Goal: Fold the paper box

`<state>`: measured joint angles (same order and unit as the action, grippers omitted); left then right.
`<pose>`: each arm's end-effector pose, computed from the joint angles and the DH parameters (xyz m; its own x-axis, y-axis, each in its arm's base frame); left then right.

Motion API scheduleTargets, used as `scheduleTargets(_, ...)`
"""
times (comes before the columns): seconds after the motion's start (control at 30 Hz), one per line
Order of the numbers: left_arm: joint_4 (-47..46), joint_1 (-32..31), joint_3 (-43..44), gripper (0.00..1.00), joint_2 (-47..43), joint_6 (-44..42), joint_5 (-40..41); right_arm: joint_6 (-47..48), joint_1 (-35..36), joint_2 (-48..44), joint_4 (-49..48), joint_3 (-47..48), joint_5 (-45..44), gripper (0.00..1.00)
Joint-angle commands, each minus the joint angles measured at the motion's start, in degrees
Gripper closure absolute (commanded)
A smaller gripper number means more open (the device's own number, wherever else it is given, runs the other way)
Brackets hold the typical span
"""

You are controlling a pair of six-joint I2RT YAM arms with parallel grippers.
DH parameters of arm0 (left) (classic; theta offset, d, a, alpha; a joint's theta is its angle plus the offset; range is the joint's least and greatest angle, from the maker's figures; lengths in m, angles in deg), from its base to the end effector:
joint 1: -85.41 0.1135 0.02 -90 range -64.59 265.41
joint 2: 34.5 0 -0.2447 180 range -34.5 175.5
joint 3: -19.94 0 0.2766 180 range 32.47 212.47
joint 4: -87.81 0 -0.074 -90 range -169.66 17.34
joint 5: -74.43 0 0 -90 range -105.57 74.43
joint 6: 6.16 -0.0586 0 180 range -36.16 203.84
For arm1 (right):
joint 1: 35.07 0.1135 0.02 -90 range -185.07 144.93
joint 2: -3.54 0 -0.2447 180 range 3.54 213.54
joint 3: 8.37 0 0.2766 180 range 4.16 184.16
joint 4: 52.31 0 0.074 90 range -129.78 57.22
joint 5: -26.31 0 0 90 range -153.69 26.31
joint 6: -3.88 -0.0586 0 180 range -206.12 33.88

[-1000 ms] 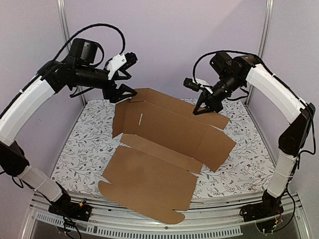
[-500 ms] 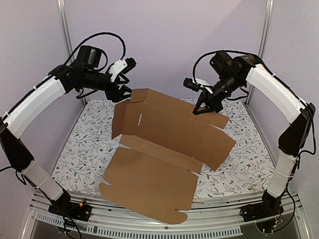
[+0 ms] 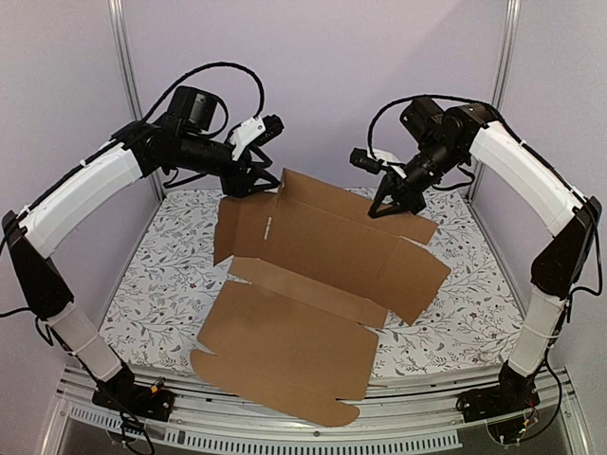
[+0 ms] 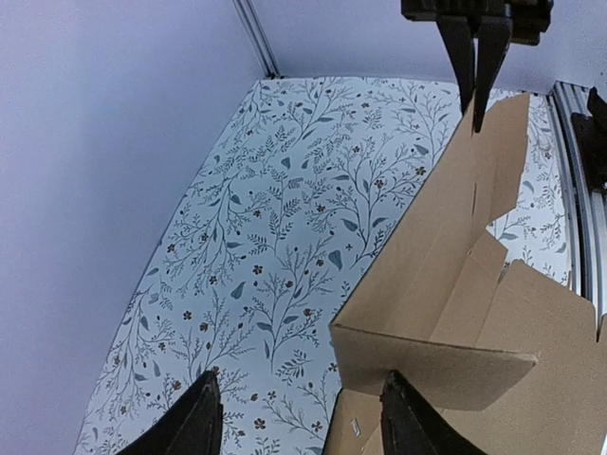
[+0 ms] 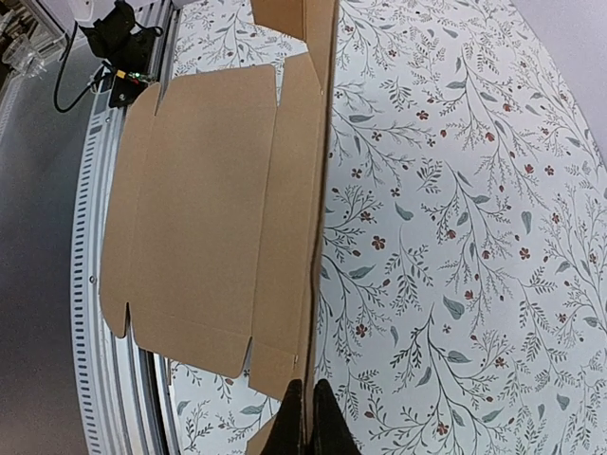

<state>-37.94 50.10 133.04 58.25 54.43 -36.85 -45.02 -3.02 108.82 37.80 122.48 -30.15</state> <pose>0.3123 -0.2473 0.3824 -0.0113 0.5687 -0.8224 0.9068 0.3524 0.2312 0.3107 0.2327 0.3580 -0.1536 -0.7426 -0.6519 -0.9881 0.1224 0.0933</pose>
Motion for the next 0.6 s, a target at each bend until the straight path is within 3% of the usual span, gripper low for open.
scheduleTargets(0.0,1.3,-1.5,1.7,0.46,2.7,-0.1,-2.6,1.5,1.5,-2.1,6.7,-0.4,1.3,1.0)
scheduleTargets(0.27,3.7,-2.2,4.8,0.52,5.7,-0.9,-7.0,4.9,4.1,-3.0,8.6,-0.7,-0.4,1.0)
scheduleTargets(0.57,5.5,-2.5,5.3,0.48,7.3,-1.7,-10.4,8.0,5.4,-3.9,9.9,-0.7,-1.0,1.0)
